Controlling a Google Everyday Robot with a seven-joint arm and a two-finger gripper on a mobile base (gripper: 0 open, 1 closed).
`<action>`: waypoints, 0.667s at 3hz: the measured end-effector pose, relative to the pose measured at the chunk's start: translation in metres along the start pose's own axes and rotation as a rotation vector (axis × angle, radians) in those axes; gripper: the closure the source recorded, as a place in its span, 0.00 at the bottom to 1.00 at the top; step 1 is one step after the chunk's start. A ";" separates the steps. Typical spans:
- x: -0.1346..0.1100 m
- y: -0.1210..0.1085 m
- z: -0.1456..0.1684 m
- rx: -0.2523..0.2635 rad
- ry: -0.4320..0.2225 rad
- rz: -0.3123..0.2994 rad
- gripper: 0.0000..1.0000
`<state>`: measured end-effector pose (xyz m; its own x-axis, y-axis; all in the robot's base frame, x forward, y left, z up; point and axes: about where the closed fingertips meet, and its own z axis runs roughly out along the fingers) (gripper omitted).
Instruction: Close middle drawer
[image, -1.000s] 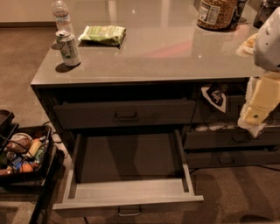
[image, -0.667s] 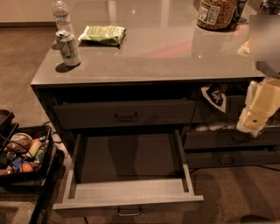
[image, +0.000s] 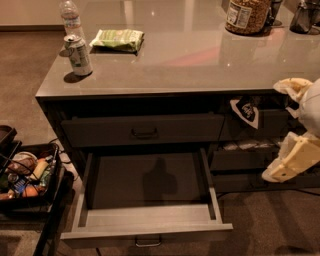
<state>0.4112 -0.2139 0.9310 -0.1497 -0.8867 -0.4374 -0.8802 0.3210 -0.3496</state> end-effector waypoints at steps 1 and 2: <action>-0.019 0.002 -0.002 0.000 -0.077 0.026 0.00; -0.019 0.002 -0.002 -0.001 -0.077 0.026 0.00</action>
Offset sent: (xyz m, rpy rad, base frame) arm 0.0036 0.0153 0.0103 0.0700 -0.0298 0.0275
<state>0.4116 -0.1973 0.9406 -0.1372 -0.8502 -0.5083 -0.8770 0.3429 -0.3367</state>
